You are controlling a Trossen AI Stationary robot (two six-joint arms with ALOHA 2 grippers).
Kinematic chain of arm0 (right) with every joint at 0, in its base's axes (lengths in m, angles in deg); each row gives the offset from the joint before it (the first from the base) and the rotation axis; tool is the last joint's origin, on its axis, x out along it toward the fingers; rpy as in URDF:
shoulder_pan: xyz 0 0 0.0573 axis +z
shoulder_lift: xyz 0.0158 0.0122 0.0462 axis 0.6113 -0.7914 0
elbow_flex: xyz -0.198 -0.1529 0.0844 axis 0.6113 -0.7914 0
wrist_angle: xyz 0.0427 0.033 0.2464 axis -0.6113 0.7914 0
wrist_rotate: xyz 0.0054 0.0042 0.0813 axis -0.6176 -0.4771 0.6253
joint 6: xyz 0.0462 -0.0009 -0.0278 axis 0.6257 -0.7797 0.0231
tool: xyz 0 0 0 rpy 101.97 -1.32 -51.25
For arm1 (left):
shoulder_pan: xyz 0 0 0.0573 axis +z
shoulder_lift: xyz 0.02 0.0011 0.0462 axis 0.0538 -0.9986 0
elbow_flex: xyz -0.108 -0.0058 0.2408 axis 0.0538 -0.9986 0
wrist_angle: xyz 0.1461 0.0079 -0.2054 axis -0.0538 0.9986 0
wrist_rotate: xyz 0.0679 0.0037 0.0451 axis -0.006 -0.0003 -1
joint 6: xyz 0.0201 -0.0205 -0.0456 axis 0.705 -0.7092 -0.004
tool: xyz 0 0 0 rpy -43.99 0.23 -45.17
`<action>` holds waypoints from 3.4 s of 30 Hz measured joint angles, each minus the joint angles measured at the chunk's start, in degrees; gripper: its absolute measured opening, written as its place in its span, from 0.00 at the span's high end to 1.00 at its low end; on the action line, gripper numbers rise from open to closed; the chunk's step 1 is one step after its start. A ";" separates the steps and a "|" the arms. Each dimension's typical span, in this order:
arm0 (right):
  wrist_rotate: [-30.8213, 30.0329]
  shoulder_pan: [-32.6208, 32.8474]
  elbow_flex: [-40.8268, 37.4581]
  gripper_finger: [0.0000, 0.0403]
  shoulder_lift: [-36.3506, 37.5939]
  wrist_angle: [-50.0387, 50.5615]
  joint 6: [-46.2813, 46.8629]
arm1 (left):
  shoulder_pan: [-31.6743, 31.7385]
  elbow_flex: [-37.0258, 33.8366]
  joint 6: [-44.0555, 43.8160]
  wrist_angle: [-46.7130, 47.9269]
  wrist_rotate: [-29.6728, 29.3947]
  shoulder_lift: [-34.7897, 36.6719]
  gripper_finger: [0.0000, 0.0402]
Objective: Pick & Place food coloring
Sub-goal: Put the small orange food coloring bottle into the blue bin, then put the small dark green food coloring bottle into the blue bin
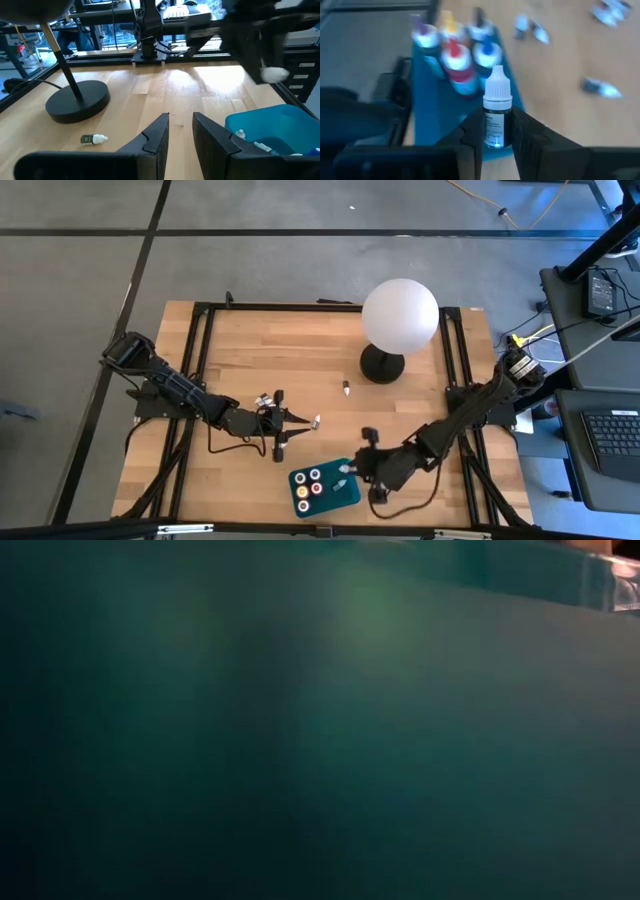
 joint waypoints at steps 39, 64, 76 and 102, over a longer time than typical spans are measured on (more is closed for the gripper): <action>10.98 -2.67 8.21 0.53 -11.75 9.72 -8.25 | 0.00 0.00 0.00 0.04 0.27 0.00 0.80; -34.88 -6.83 -16.15 0.52 3.47 10.08 25.00 | 0.00 0.00 -0.44 2.21 0.11 0.02 0.80; -31.92 -17.80 -26.17 0.29 0.09 -21.28 15.38 | 0.00 0.00 -0.46 2.54 0.08 0.02 0.80; -21.71 -29.70 -19.98 0.36 -16.24 -26.34 17.41 | 0.00 0.00 -0.48 2.79 0.61 0.02 0.80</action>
